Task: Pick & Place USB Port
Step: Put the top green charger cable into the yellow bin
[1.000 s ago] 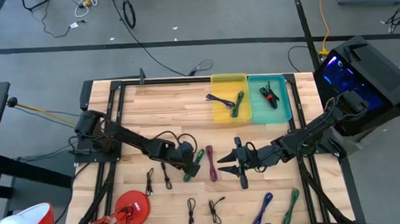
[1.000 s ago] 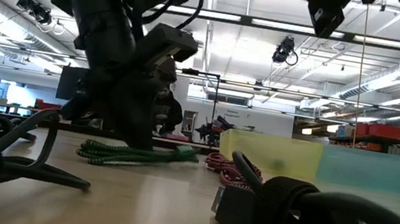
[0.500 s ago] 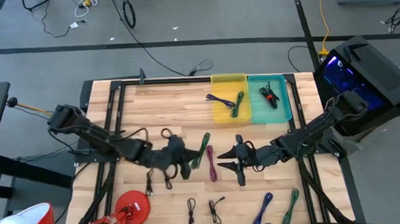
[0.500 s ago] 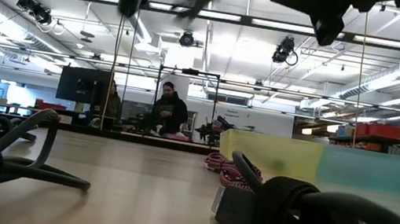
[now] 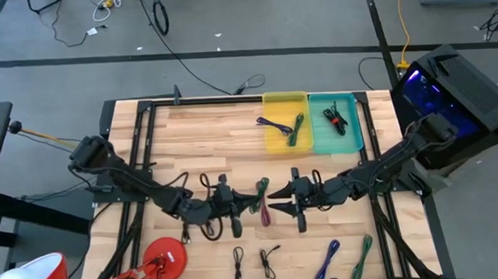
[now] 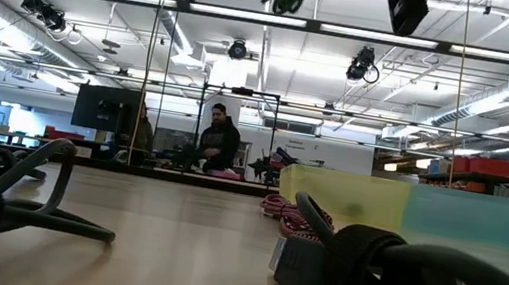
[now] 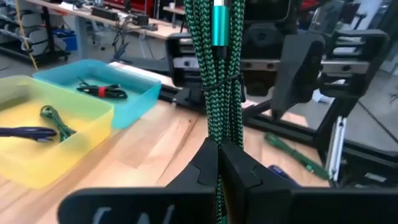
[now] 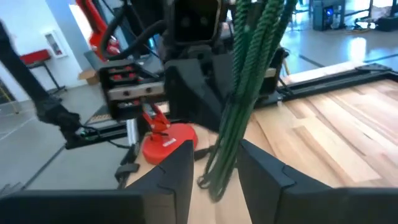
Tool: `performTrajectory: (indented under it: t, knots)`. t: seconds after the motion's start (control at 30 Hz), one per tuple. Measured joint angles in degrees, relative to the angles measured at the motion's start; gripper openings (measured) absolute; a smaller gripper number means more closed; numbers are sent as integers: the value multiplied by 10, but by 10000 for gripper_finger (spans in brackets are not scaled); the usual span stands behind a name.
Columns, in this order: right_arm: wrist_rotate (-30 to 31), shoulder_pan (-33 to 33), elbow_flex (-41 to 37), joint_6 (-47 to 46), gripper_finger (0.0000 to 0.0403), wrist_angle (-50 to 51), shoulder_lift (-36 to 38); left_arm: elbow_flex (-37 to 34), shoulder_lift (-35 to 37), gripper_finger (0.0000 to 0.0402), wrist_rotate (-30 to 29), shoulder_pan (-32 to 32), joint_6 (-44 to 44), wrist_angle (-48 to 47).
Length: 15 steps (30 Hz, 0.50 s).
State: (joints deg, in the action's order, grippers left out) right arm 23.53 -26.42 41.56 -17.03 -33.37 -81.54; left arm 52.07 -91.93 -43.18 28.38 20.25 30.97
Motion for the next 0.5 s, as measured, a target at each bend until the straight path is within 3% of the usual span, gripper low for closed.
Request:
performTrajectory:
  t: [0.17,0.5]
  knots:
    - [-1,12,0,-1,125,-27,-29,0,-36,4,21,-10,-5,56]
    - [-7,33,-1,0,125,-53,-43,0,-45,4,27,-12,-4,65]
